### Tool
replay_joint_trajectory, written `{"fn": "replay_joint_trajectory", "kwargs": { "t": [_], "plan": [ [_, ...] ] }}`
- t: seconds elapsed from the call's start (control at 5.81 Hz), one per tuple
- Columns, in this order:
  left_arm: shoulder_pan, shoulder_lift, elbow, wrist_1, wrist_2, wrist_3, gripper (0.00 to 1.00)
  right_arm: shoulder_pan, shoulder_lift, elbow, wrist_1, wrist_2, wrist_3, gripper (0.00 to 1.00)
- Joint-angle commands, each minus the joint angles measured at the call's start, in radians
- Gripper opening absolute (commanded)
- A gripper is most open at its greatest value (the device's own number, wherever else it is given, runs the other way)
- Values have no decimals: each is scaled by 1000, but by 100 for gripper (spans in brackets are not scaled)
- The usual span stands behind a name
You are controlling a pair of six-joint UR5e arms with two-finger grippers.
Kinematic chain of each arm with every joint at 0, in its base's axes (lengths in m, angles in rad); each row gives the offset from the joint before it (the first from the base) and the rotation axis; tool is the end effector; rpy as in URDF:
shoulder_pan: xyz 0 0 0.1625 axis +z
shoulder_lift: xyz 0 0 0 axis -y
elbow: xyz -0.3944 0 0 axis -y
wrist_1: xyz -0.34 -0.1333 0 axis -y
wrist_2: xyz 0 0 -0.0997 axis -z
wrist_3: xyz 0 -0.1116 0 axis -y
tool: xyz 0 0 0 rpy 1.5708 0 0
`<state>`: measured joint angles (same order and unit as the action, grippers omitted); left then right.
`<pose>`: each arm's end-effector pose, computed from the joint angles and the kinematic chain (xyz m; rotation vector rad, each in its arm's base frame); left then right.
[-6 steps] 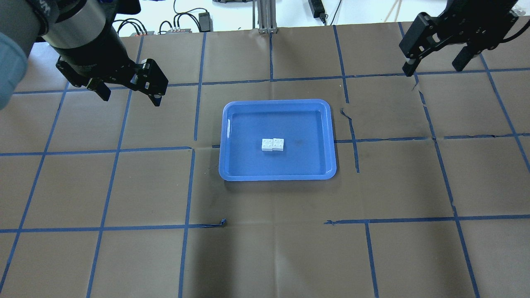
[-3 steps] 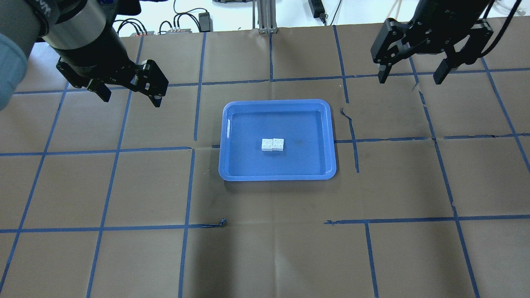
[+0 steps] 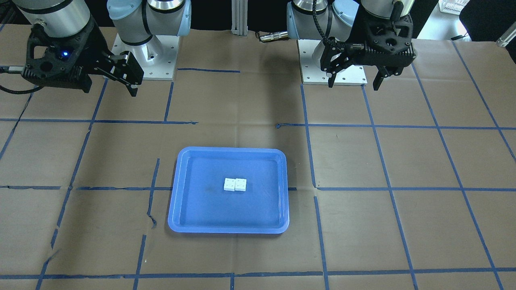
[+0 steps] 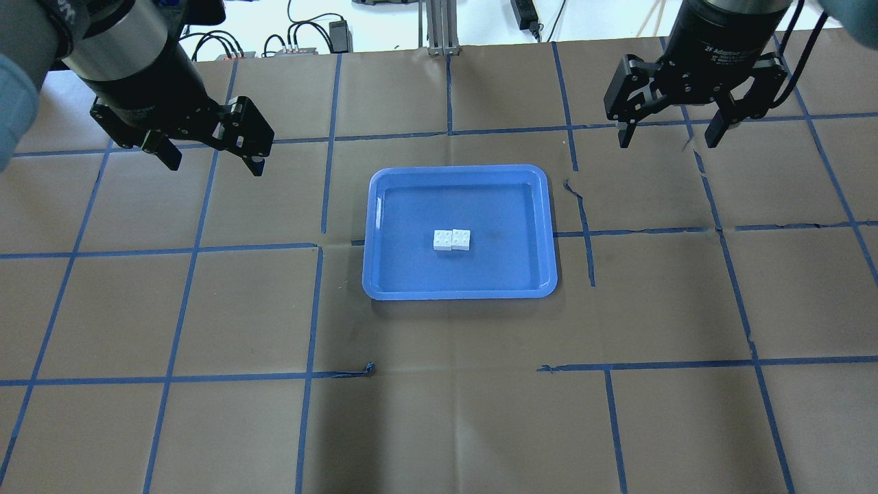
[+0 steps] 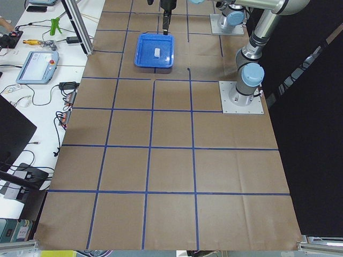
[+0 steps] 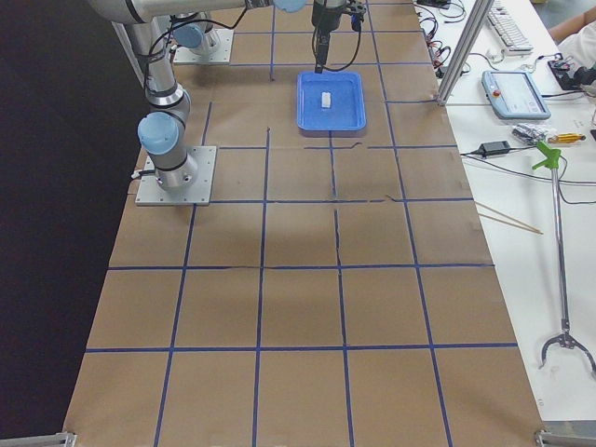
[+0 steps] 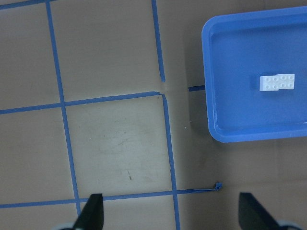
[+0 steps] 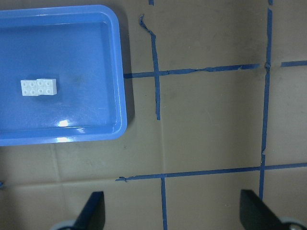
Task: Assemble white blocks and place on blue tray
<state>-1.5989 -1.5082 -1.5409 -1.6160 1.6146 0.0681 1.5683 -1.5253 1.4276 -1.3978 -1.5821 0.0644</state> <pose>-0.1401 -0.4150 0.4809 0.1473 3.0925 -0.0719 0.1309 -0.4477 0.4709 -0.1039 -3.1241 -0.1171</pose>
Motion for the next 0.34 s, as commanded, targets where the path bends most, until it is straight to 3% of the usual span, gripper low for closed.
{"fn": "replay_joint_trajectory", "kwargs": {
  "t": [0.0,0.17],
  "plan": [
    [5,3,-7,-1,-21,-13,99,-1,-3,5,-10,-1,3,100],
    [4,6,-8,-1,-13,-11,99,-1,-3,5,-4,-1,3,100]
  ]
}}
